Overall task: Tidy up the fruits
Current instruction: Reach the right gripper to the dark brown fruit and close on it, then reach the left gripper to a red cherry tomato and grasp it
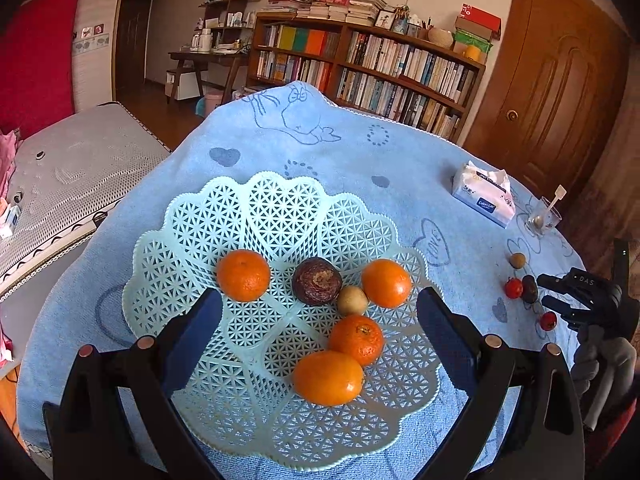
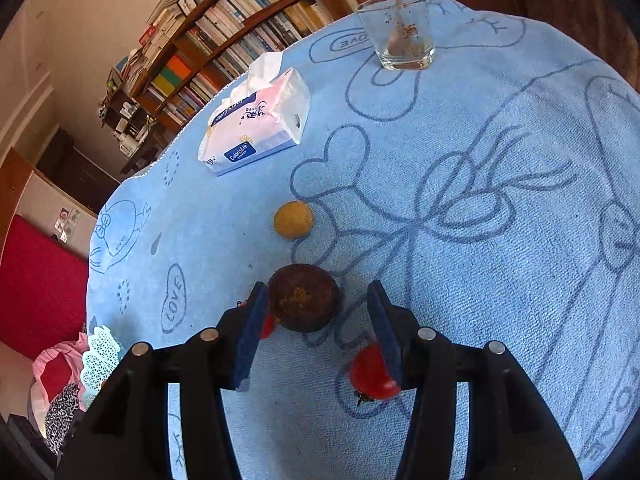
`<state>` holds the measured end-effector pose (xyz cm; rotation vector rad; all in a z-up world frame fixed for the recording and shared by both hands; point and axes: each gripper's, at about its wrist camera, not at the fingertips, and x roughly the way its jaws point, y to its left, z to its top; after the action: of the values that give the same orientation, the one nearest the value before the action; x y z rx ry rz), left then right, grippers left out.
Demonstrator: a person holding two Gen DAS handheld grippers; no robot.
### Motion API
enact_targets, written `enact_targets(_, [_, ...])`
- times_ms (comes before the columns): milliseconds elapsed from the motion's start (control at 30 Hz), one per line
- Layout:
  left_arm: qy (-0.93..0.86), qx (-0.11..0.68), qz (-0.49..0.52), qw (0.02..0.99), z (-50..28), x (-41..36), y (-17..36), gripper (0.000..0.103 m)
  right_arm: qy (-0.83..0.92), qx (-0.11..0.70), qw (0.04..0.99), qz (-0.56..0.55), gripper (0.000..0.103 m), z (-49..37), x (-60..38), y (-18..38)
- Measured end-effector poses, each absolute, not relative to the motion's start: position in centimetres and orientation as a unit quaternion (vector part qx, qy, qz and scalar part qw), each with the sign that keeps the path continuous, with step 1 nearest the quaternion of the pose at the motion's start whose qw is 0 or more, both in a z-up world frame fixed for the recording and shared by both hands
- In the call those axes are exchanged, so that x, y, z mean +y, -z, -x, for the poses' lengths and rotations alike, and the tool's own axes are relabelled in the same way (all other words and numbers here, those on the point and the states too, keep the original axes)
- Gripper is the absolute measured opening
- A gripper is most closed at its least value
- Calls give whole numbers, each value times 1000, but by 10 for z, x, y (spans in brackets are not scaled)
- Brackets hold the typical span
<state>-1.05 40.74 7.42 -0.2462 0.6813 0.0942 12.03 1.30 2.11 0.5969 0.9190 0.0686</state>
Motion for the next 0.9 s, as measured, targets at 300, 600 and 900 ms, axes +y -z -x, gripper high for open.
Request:
enact_targets(300, [-47,335,121,933,9,409,-72,99,-28,442,856,-268,54,-140,30,-17])
enact_targets(600, [-45,337,119,933,8,405,-70,99,-24,442,872,-208,44,-143,50,-18])
enact_targets(900, [-30,336,108,935,7,383,-76,99,-29,419,886,-197,43,-128,25,-31])
